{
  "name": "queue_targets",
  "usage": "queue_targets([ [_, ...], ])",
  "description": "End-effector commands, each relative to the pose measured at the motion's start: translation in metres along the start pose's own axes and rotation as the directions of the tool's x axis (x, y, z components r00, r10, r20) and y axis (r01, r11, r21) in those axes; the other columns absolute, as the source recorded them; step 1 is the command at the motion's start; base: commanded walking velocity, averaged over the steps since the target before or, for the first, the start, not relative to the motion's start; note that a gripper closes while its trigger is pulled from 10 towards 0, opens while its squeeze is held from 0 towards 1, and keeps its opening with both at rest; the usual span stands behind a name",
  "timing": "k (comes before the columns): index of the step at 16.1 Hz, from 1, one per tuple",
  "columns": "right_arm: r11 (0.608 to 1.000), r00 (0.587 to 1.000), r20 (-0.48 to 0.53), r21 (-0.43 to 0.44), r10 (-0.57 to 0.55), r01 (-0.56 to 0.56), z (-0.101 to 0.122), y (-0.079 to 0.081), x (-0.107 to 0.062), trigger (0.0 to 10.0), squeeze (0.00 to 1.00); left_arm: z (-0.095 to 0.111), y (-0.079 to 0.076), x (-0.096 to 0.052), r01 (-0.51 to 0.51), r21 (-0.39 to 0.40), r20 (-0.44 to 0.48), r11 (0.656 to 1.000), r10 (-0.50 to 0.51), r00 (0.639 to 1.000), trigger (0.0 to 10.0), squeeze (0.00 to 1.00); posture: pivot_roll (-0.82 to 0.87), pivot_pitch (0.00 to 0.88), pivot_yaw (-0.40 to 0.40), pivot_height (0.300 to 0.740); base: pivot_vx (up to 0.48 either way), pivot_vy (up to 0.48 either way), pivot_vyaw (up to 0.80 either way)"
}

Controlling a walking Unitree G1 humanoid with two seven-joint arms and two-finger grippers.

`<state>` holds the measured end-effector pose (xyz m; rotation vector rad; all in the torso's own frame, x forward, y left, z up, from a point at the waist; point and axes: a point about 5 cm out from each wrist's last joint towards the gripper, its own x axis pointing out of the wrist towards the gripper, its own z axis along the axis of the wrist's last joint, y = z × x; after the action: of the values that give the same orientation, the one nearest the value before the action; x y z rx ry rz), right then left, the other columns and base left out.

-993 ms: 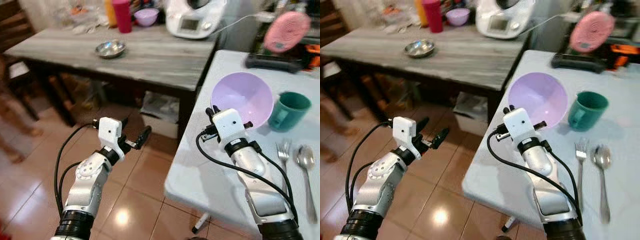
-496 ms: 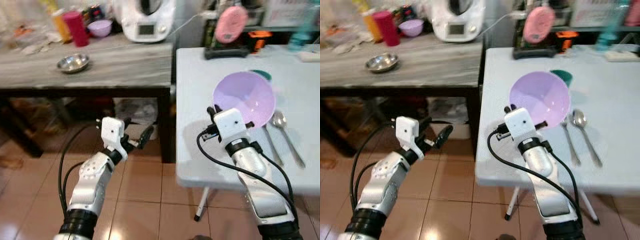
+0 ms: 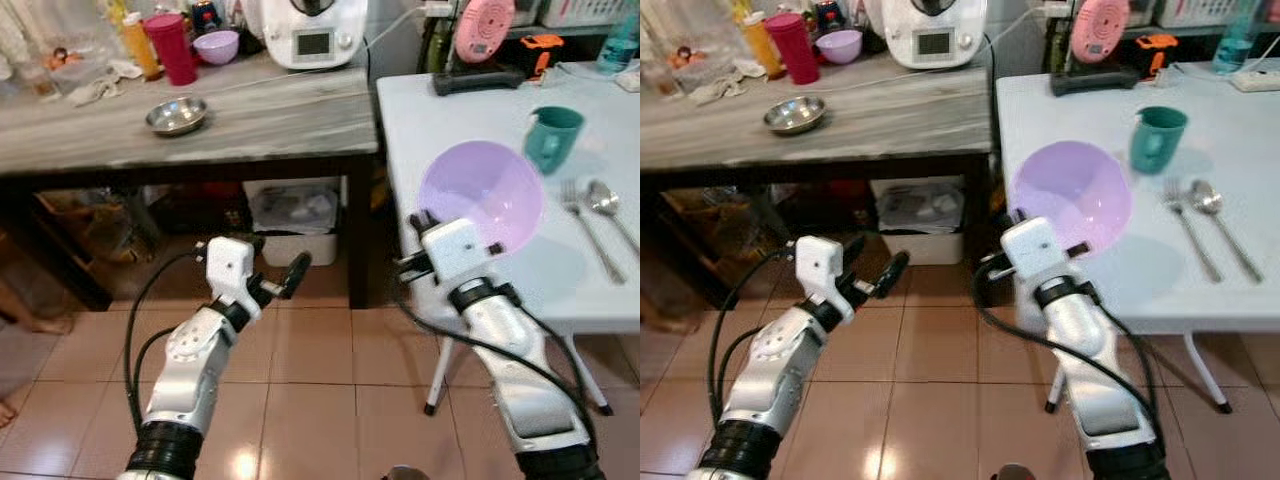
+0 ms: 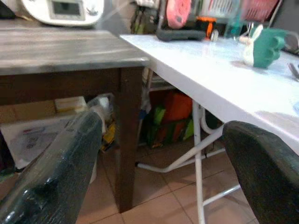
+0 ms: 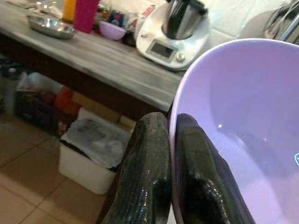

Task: Setting the table

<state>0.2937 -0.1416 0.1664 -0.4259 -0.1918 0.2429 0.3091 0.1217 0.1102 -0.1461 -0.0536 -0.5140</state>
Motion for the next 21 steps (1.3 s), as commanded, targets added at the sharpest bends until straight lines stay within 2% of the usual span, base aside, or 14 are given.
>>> queue_targets([
  [1, 0.999, 0.998, 0.046, 0.020, 0.030, -0.031, 0.010, 0.009, 0.002, 10.0, 0.00, -0.002, 0.009, -0.007, -0.038, 0.019, -0.011, 0.999, 0.038, 0.999, 10.0, 0.00, -0.30, 0.068, 0.088, 0.740, 0.000, 0.480, 0.00],
  [6, 0.999, 0.998, 0.052, 0.024, 0.033, -0.034, 0.011, 0.008, 0.002, 10.0, 0.00, -0.003, 0.007, -0.004, -0.043, 0.015, -0.011, 0.999, 0.043, 0.999, 10.0, 0.00, -0.30, 0.064, 0.088, 0.740, 0.000, 0.480, -0.46],
  [16, 0.998, 0.995, 0.075, 0.023, 0.058, -0.060, 0.014, 0.011, 0.002, 10.0, 0.00, -0.003, 0.006, -0.001, -0.074, 0.023, 0.000, 0.997, 0.074, 0.997, 10.0, 0.00, -0.30, 0.059, 0.080, 0.740, 0.000, 0.480, 0.00],
  [17, 0.997, 0.994, 0.083, 0.024, 0.067, -0.069, 0.015, 0.013, 0.001, 10.0, 0.00, -0.002, 0.011, -0.002, -0.122, 0.023, 0.002, 0.992, 0.122, 0.993, 10.0, 0.00, -0.31, 0.058, 0.081, 0.740, 0.000, 0.296, 0.40],
  [21, 0.997, 0.995, 0.083, 0.043, 0.063, -0.067, 0.014, 0.014, 0.000, 10.0, 0.00, 0.001, 0.015, -0.002, -0.153, 0.048, 0.021, 0.987, 0.152, 0.988, 10.0, 0.00, -0.30, 0.058, 0.084, 0.740, 0.000, 0.000, 0.24],
])
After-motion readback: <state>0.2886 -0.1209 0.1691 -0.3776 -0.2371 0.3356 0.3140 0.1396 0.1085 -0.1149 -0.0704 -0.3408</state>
